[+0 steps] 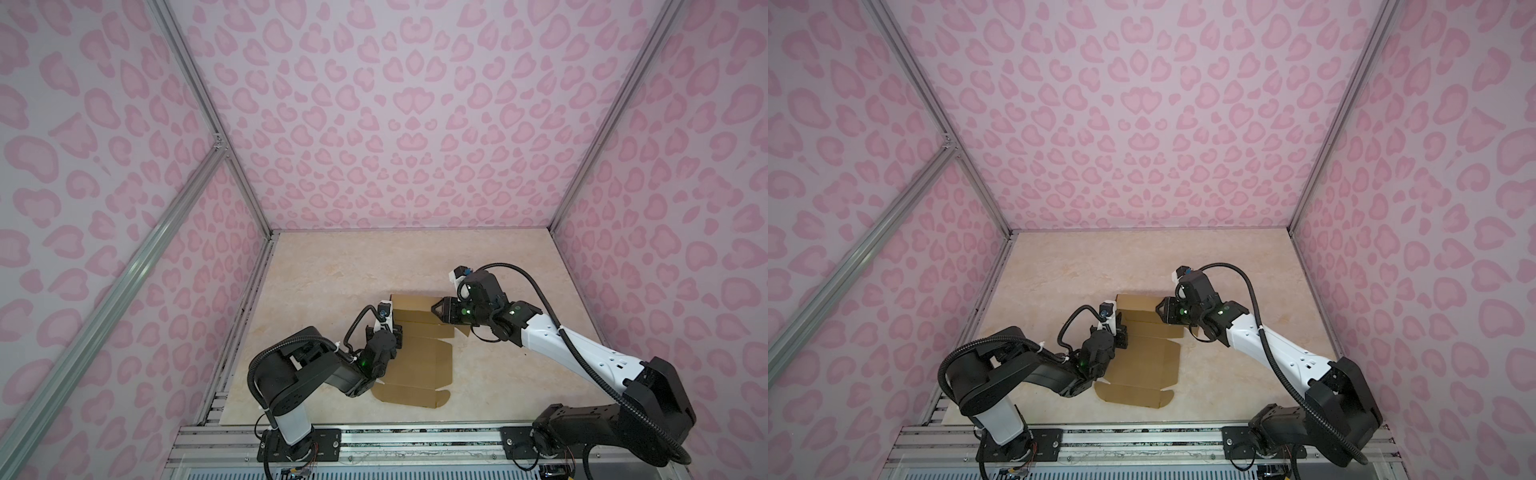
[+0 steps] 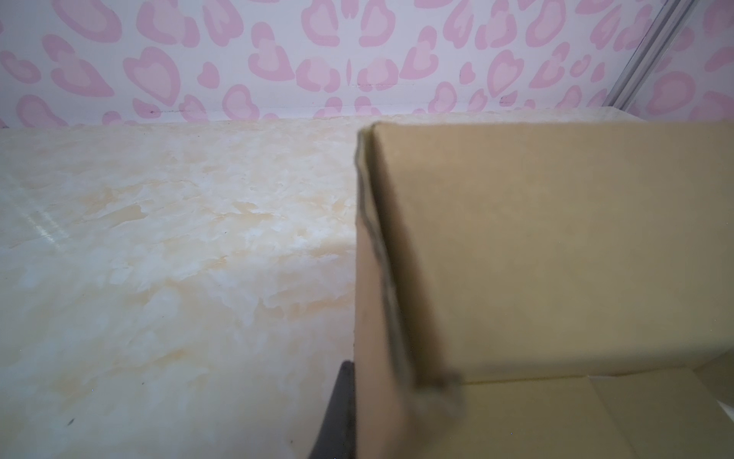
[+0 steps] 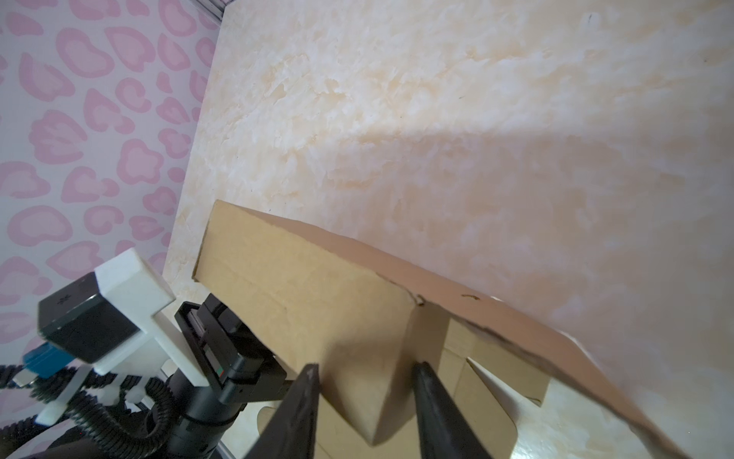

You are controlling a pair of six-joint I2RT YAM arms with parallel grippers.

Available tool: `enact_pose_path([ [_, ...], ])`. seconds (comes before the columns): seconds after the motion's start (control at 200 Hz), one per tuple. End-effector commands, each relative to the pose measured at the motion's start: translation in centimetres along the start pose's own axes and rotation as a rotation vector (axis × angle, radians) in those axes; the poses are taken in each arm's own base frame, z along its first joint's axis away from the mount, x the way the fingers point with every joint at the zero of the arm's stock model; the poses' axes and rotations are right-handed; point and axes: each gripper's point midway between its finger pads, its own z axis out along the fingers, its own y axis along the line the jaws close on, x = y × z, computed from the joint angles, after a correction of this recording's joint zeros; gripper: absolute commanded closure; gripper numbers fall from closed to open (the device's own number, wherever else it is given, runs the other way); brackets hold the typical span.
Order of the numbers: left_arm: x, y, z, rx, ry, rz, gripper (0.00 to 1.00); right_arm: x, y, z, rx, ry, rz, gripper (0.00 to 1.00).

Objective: Fold the paper box

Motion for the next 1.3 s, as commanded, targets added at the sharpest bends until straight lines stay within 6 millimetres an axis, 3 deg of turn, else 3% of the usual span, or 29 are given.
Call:
enact_pose_path([
  [0.0, -0.3, -0.4, -0.2, 0.024, -0.007, -0.019, 0.96, -1.0, 0.5, 0.1, -0.047, -0.045, 0.001, 0.61],
  [0.615, -0.6, -0.2, -0.3, 0.018, -0.013, -0.028, 0.96, -1.2, -0.2, 0.1, -0.095, -0.111, 0.077, 0.80],
  [0.84, -0.7, -0.1, -0.4, 0.013, -0.016, -0.037, 0.96, -1.6, -0.9, -1.0, -0.071, -0.126, 0.098, 0.79],
  [0.945, -0.7, 0.1, -0.5, 0.005, -0.016, -0.031, 0.96, -1.4, -1.7, -2.3, -0.045, -0.133, 0.096, 0.71],
  [1.12, -0.8, 0.5, -0.7, -0.009, -0.017, -0.033, 0.96, 0.1, -3.6, -5.2, 0.036, -0.119, 0.053, 0.65],
  [1.3, -0.6, 0.8, -0.7, -0.025, -0.012, -0.032, 0.96, 3.9, -3.7, -5.4, -0.019, -0.057, 0.059, 0.65],
])
